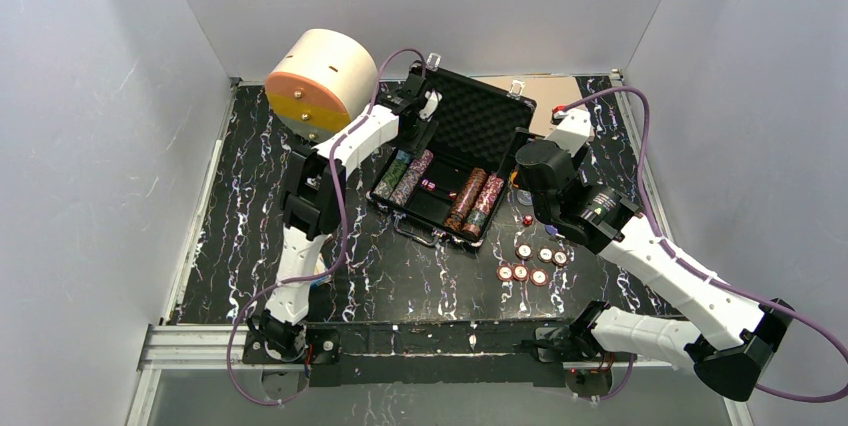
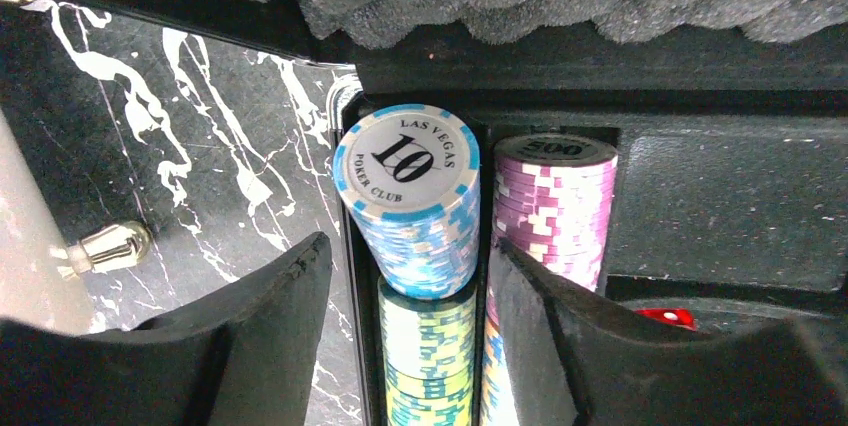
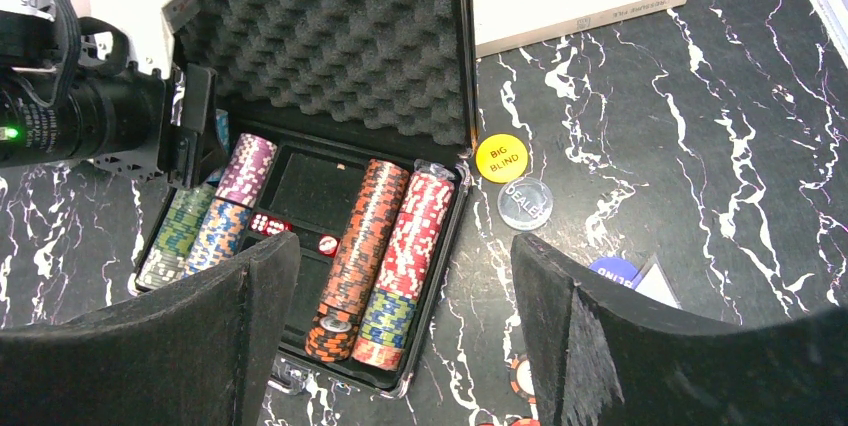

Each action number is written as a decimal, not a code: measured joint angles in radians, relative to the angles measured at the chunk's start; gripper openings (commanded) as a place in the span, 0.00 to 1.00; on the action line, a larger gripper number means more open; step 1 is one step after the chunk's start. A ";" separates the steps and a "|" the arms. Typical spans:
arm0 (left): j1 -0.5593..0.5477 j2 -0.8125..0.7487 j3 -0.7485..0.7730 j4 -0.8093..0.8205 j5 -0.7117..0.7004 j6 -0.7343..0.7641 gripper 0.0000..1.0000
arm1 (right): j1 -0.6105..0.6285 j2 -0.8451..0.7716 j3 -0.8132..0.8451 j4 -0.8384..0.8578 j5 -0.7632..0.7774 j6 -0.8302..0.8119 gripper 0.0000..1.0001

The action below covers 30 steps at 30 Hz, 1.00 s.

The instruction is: Pack up texas hold em set

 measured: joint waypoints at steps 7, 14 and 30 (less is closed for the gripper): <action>-0.002 -0.032 -0.002 0.014 0.000 -0.013 0.68 | 0.000 0.000 0.000 0.000 0.000 0.000 0.85; -0.003 -0.082 -0.054 0.083 -0.006 -0.035 0.81 | 0.000 0.000 0.000 0.004 -0.014 -0.016 0.86; 0.035 -0.694 -0.593 0.457 -0.133 -0.308 0.88 | -0.001 0.446 0.218 0.175 -0.360 -0.186 0.89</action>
